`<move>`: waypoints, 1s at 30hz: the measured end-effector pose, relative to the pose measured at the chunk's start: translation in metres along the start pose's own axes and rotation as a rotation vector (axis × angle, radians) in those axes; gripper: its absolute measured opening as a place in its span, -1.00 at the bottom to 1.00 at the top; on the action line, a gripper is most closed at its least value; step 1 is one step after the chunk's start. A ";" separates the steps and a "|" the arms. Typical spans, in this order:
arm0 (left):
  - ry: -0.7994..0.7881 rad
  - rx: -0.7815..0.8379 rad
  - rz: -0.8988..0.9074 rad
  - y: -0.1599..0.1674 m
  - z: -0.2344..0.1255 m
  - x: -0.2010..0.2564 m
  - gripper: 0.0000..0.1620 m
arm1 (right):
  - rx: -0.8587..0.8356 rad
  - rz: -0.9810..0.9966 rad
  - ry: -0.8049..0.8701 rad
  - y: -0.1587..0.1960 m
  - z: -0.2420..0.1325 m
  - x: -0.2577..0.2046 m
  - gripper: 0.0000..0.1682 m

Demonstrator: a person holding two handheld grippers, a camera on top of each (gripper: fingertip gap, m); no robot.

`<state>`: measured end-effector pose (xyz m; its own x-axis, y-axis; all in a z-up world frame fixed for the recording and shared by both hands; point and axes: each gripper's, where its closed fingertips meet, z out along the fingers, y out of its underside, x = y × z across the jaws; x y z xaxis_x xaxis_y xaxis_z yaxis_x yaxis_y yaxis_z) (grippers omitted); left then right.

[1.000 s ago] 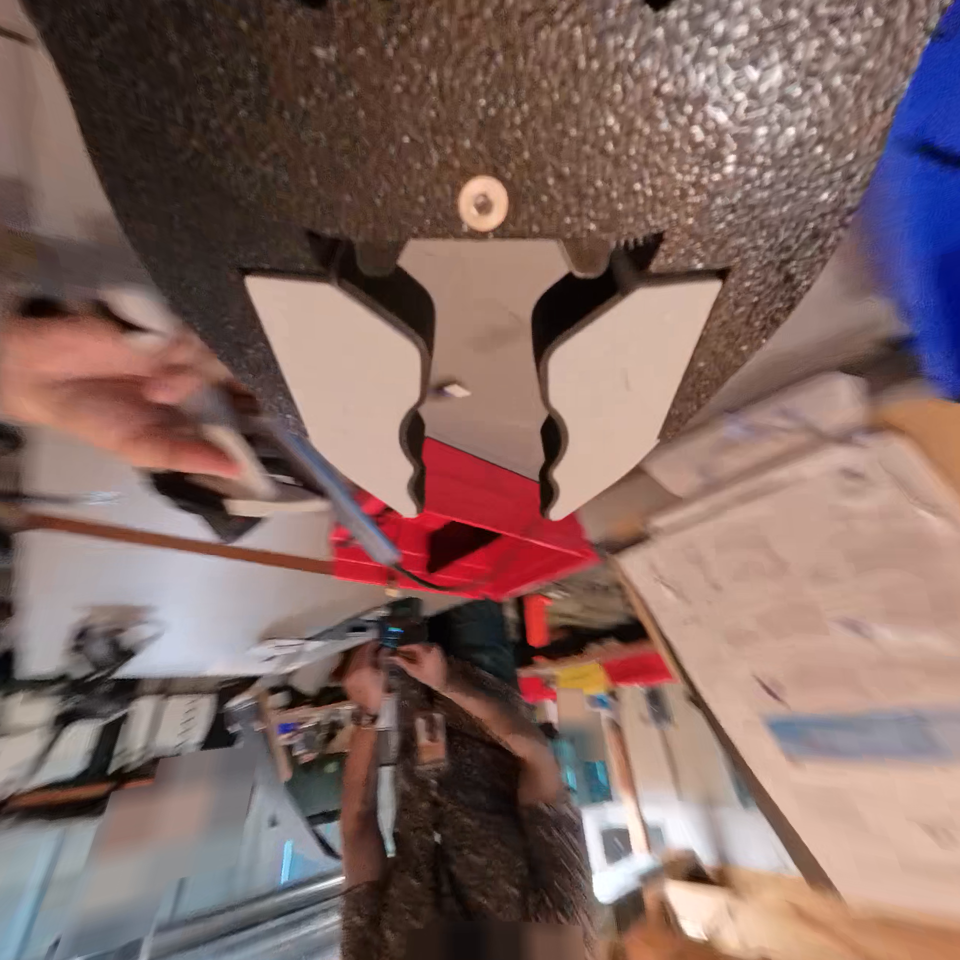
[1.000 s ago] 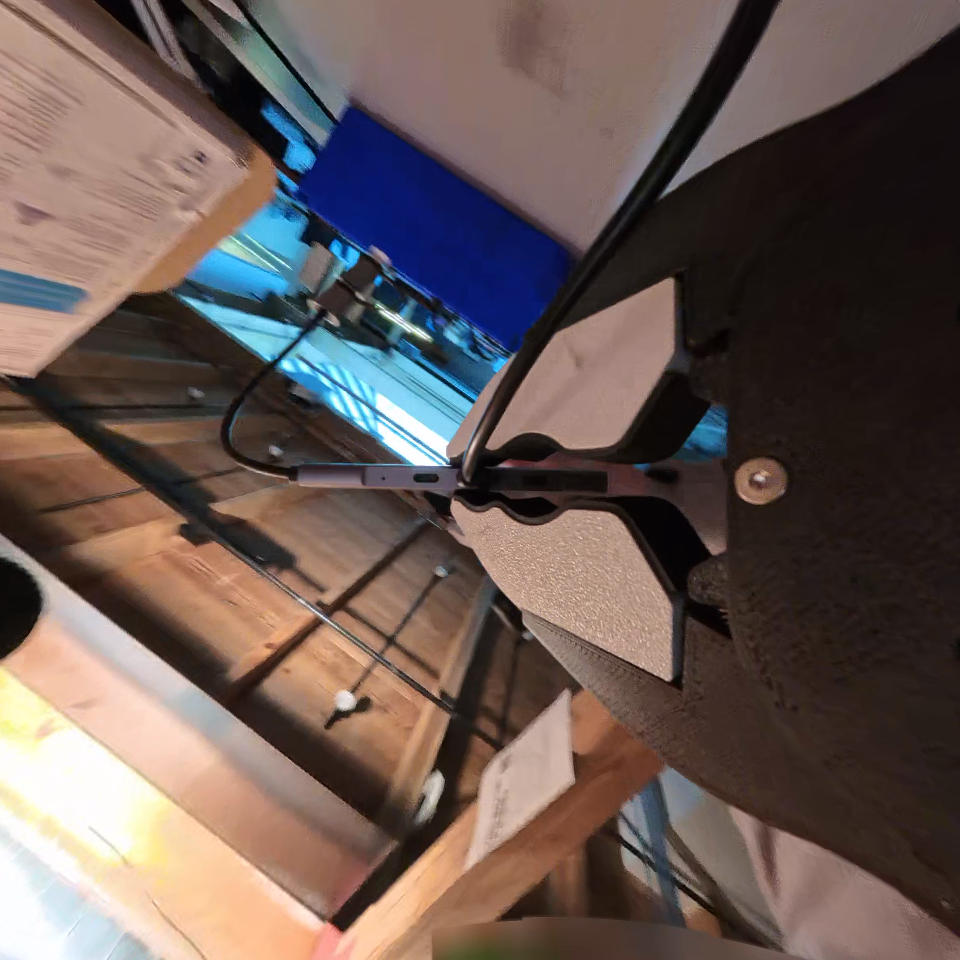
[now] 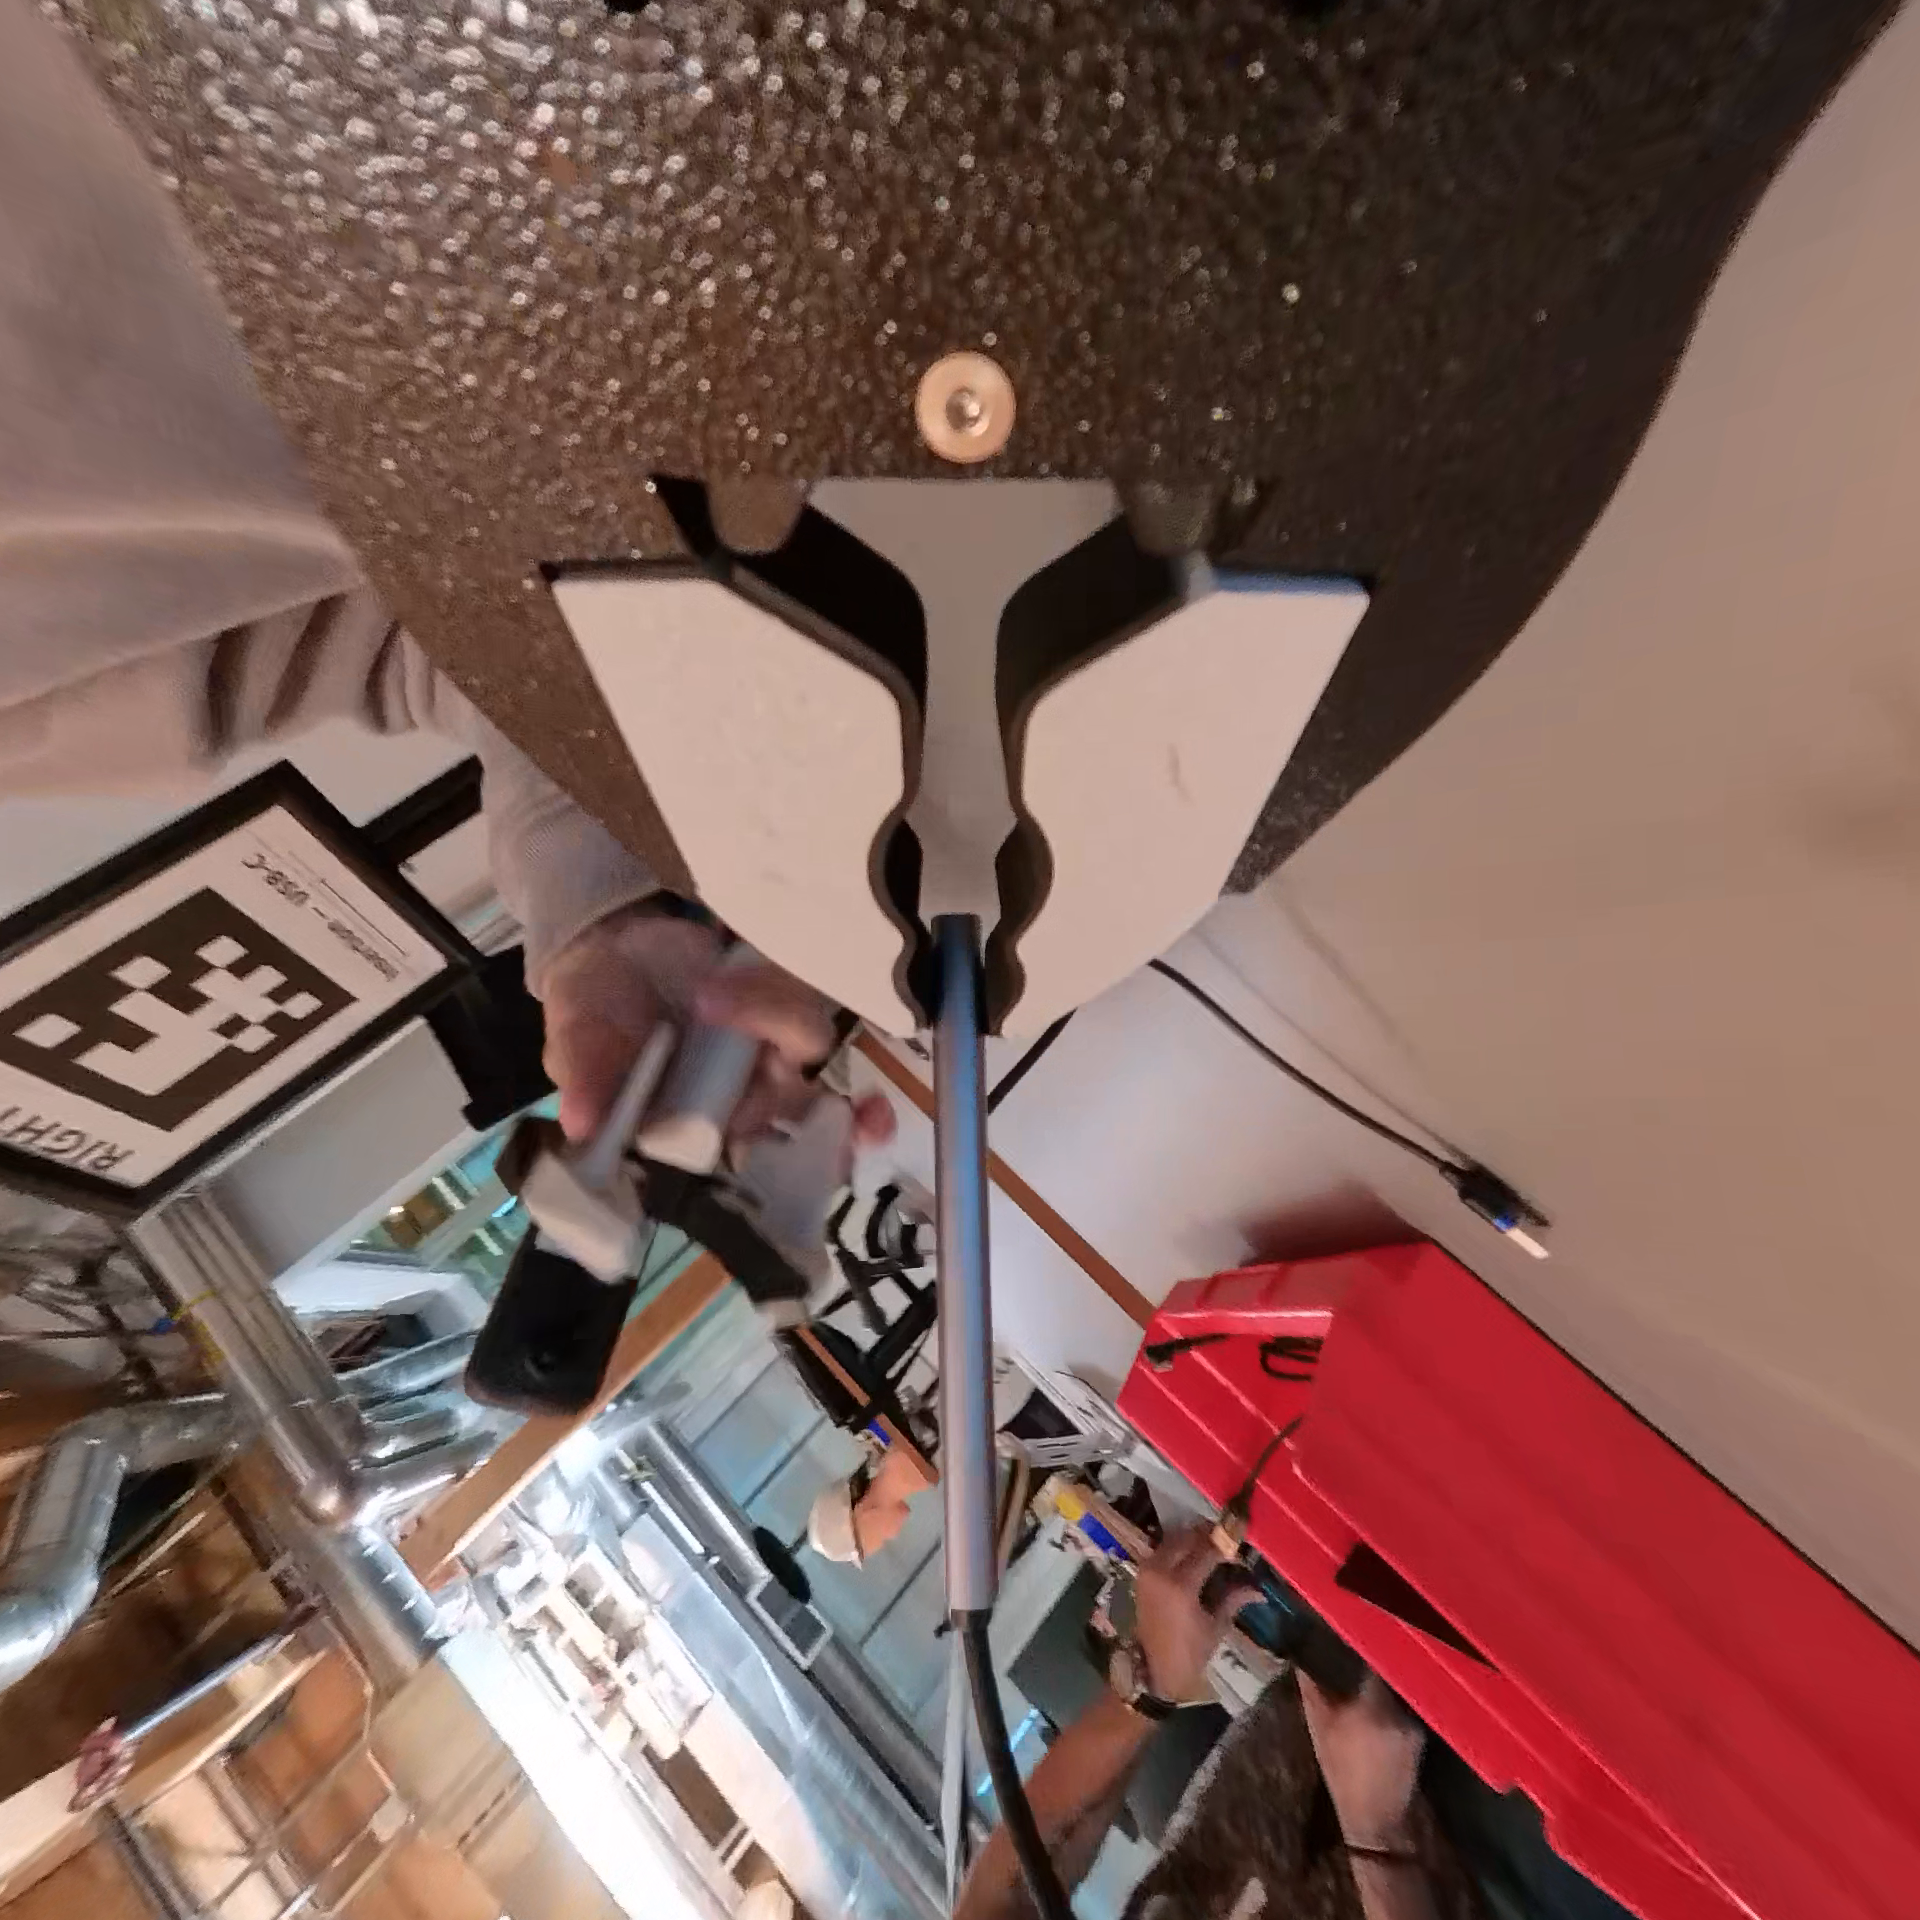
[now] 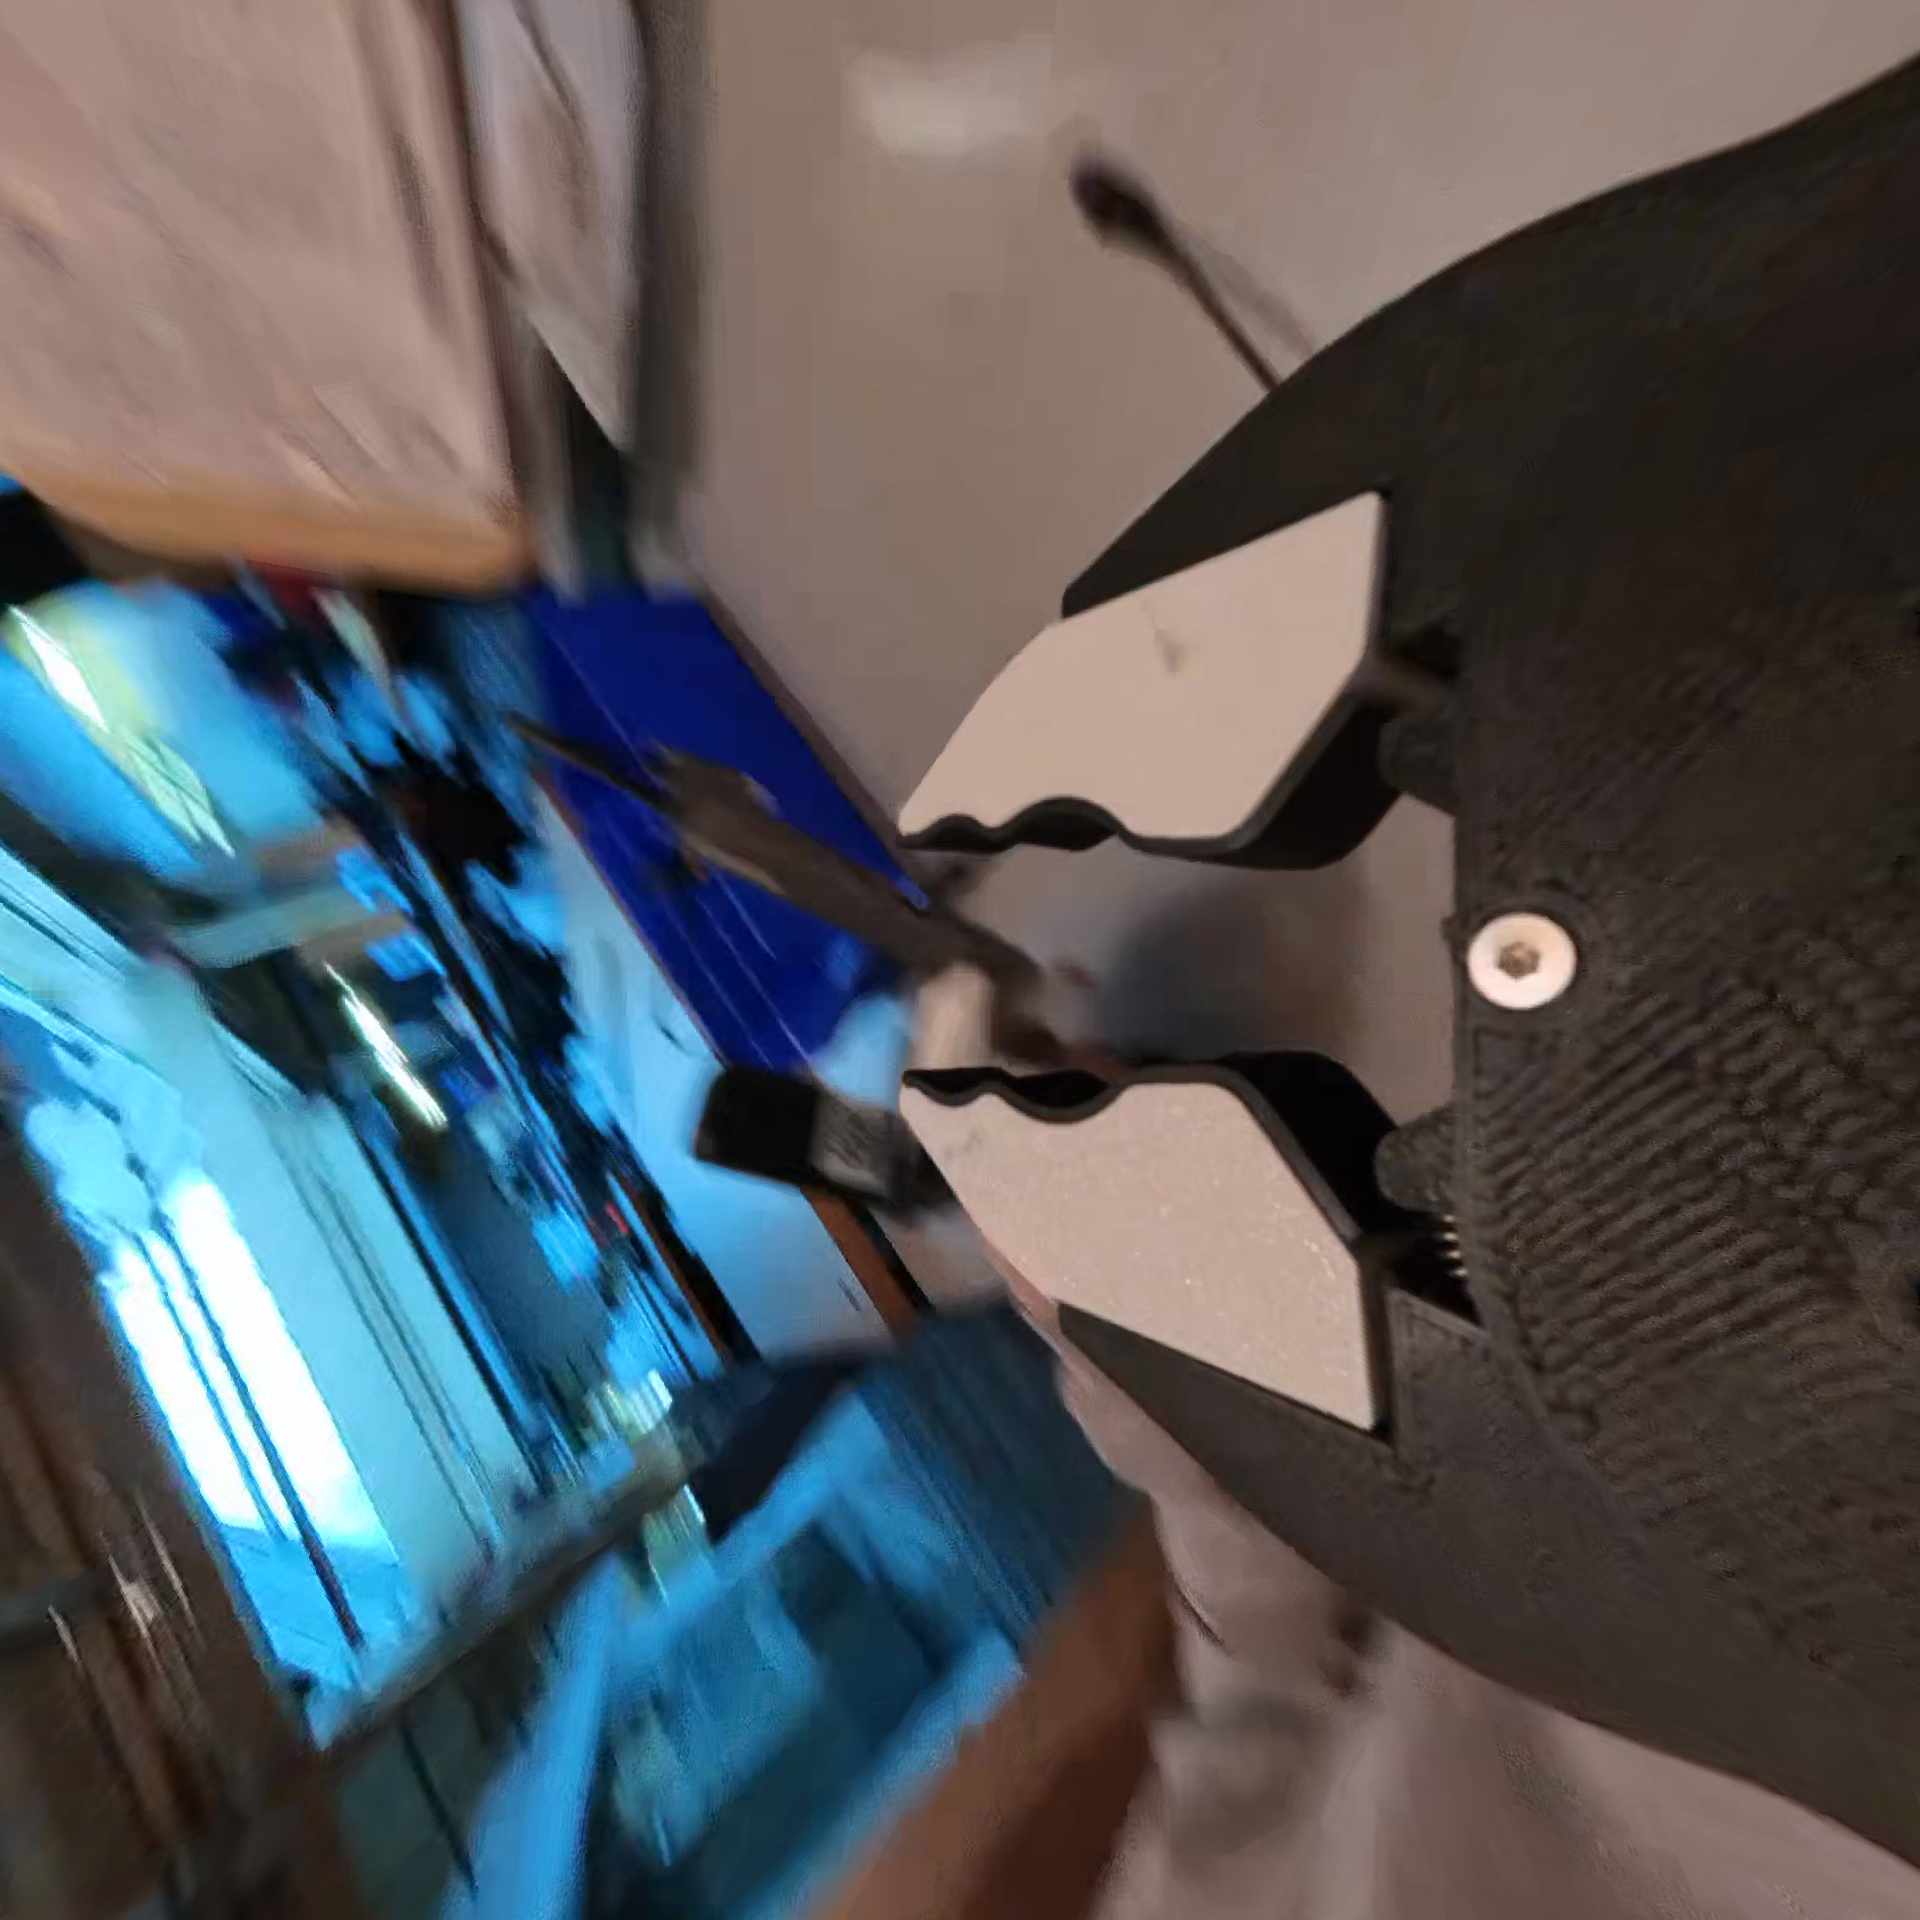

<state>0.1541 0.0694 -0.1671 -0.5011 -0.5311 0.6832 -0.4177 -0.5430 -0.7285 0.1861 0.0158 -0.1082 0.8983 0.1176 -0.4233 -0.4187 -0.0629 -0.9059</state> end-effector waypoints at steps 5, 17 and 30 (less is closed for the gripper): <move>0.141 -0.091 -0.005 0.021 0.011 0.021 -0.89 | -0.119 0.153 -0.081 0.000 0.031 0.021 -0.43; -0.200 0.140 0.742 -0.014 -0.002 0.014 -0.57 | 0.152 0.565 -0.275 -0.004 0.060 0.019 -0.88; -0.441 0.157 1.151 -0.003 -0.002 0.004 -0.66 | 0.162 0.722 -0.253 0.020 0.067 0.021 -0.89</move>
<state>0.1521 0.0699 -0.1625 -0.2052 -0.9068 -0.3682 0.2061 0.3278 -0.9220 0.1877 0.0833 -0.1353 0.3461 0.3259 -0.8797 -0.9198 -0.0668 -0.3866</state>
